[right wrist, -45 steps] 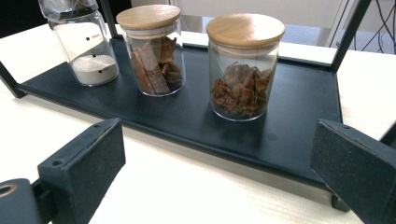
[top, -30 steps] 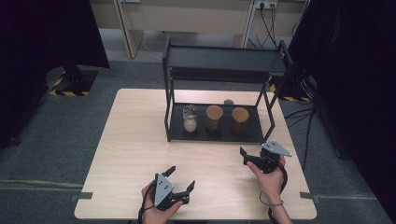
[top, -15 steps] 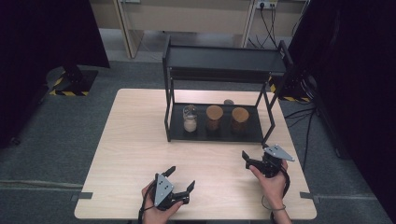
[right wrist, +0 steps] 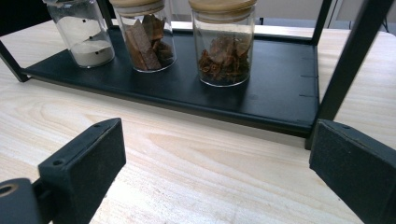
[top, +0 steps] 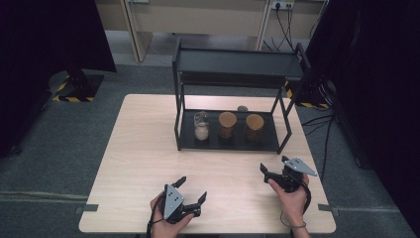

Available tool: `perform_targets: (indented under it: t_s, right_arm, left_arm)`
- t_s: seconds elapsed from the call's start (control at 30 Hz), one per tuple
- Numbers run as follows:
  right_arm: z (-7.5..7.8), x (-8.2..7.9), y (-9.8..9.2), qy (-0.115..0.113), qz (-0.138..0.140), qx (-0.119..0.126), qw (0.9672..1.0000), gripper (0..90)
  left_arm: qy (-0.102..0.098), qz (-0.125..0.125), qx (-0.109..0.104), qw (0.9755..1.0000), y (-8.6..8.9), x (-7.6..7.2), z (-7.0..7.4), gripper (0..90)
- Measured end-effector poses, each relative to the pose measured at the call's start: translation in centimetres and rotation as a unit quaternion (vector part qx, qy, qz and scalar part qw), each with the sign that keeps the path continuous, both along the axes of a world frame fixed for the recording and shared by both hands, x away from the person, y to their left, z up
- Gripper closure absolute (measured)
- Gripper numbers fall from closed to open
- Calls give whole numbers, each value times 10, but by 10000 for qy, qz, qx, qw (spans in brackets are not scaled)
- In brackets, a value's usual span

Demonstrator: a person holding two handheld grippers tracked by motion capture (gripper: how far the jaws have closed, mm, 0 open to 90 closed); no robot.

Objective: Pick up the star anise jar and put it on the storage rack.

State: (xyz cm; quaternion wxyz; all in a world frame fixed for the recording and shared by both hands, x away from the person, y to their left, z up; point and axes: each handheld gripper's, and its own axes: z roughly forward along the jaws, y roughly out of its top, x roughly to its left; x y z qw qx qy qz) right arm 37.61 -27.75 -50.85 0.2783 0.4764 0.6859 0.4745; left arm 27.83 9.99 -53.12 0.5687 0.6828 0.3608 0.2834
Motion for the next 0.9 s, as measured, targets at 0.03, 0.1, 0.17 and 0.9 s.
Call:
perform_targets:
  t_s: [0.03,0.1,0.17,0.9]
  right_arm:
    - [0,-1,-1,-9,-11,9,10000,40]
    - [0,-1,-3,-15,-24,26,10000,41]
    - [0,-2,-5,-2,-41,33,10000,41]
    - [-6,-15,-22,-10,-208,84,9997,41]
  left_arm:
    - [-2,0,0,10000,0,0,0,127]
    - [-3,-4,4,10000,0,0,0,127]
    - [-4,-7,12,10000,0,0,0,128]
    - [-13,0,20,10000,0,0,0,128]
